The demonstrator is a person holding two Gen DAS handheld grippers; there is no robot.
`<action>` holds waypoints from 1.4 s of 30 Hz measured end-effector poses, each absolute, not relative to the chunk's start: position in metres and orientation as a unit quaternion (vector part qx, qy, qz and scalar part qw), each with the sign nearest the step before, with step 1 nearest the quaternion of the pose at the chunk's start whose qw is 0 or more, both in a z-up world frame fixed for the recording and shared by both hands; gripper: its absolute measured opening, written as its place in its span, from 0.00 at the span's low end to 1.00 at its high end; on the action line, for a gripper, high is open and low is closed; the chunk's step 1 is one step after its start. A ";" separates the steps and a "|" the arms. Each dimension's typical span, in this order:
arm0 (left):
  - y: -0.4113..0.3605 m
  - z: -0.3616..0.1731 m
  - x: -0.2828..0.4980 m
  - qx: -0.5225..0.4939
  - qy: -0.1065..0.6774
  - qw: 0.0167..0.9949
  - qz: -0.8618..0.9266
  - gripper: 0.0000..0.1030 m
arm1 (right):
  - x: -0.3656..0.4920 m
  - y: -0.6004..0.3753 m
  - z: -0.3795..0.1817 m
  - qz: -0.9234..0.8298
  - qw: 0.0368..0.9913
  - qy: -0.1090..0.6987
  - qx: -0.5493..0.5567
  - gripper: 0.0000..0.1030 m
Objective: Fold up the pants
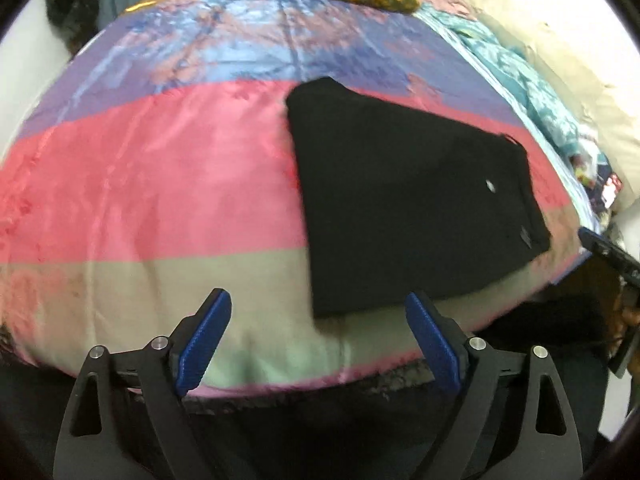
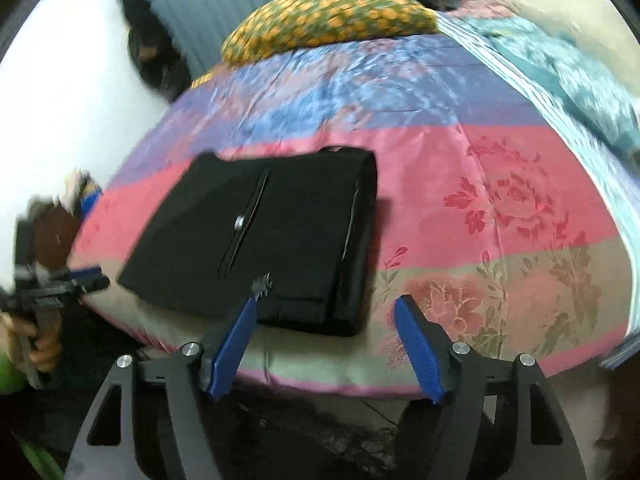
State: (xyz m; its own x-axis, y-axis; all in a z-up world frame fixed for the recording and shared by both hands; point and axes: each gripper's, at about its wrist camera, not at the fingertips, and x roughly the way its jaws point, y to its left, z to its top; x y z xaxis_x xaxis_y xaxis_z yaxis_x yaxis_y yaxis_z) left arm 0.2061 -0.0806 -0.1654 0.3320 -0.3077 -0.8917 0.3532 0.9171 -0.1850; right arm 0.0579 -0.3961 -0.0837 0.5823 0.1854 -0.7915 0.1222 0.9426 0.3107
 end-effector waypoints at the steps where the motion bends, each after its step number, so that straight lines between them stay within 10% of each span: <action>1: -0.078 -0.164 0.213 0.005 0.542 0.814 -0.208 0.88 | 0.060 -0.406 -0.086 0.026 0.872 0.446 0.200 0.70; 20: -0.097 -0.232 0.288 -0.160 0.619 0.728 -0.248 0.92 | 0.160 -0.438 -0.199 0.141 0.757 0.493 0.405 0.73; 26: -0.124 -0.213 0.271 -0.086 0.601 0.747 -0.270 0.22 | 0.162 -0.425 -0.192 0.135 0.770 0.494 0.380 0.46; 42: -0.074 -0.106 0.352 -0.116 0.488 0.821 -0.271 0.20 | 0.285 -0.377 -0.098 0.216 0.803 0.403 0.381 0.31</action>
State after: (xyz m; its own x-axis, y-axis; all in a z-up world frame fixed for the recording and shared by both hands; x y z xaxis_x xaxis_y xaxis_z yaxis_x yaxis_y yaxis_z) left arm 0.3516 -0.0737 -0.1064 0.3759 -0.5584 -0.7395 0.3326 0.8262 -0.4548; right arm 0.2846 -0.3771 -0.0985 0.5814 0.6546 -0.4831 -0.0403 0.6162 0.7865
